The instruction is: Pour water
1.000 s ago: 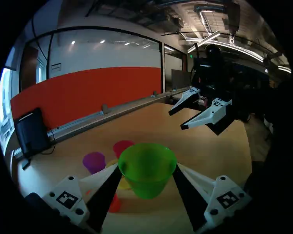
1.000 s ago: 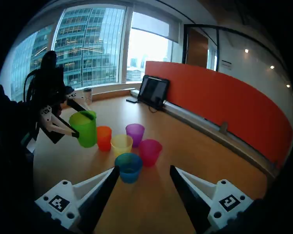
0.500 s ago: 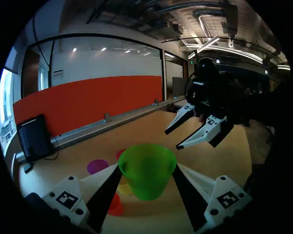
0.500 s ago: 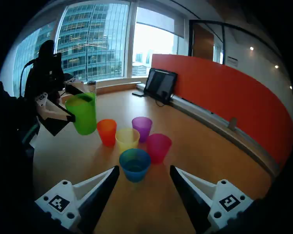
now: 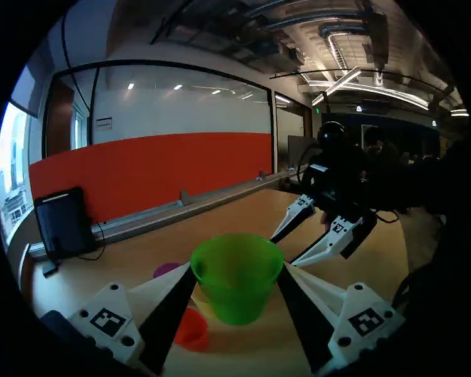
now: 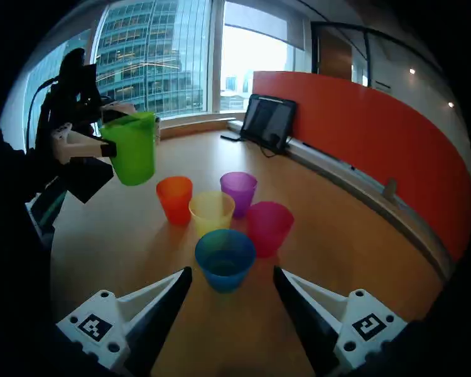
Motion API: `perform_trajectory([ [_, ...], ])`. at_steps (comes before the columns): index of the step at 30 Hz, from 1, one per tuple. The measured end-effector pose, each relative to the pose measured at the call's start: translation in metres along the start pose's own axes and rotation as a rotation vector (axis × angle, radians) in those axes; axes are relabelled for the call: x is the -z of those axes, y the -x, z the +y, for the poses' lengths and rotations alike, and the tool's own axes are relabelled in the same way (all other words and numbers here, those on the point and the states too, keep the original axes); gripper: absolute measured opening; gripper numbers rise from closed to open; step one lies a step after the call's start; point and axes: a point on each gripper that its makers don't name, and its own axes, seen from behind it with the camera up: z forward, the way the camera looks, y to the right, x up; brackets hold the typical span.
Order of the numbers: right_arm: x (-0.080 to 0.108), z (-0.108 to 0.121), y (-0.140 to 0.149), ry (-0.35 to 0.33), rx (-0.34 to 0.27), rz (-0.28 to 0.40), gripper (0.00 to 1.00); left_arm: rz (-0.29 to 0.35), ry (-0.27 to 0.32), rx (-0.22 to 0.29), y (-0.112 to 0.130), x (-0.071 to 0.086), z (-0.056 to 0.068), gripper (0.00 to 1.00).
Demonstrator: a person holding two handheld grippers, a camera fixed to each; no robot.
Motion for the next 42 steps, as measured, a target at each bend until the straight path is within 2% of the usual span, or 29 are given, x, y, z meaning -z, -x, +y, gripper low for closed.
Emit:
perform_trajectory([
  [12, -0.031, -0.005, 0.017, -0.028, 0.021, -0.064, 1.0, 0.031, -0.035, -0.011, -0.014, 0.009, -0.014, 0.87],
  [24, -0.06, -0.012, 0.013, -0.034, 0.024, -0.075, 1.0, 0.038, -0.055, -0.018, -0.02, 0.016, -0.022, 0.88],
  [32, -0.07, -0.013, 0.008, -0.029, -0.003, -0.061, 1.0, 0.032, -0.062, -0.03, -0.02, 0.019, -0.023, 0.88],
  [36, -0.074, -0.011, 0.008, -0.015, -0.017, -0.055, 0.93, 0.03, -0.067, -0.031, -0.019, 0.02, -0.024, 0.88],
  [42, -0.075, -0.012, 0.008, -0.003, -0.033, -0.041, 0.91, 0.026, -0.073, -0.034, -0.018, 0.02, -0.026, 0.88],
])
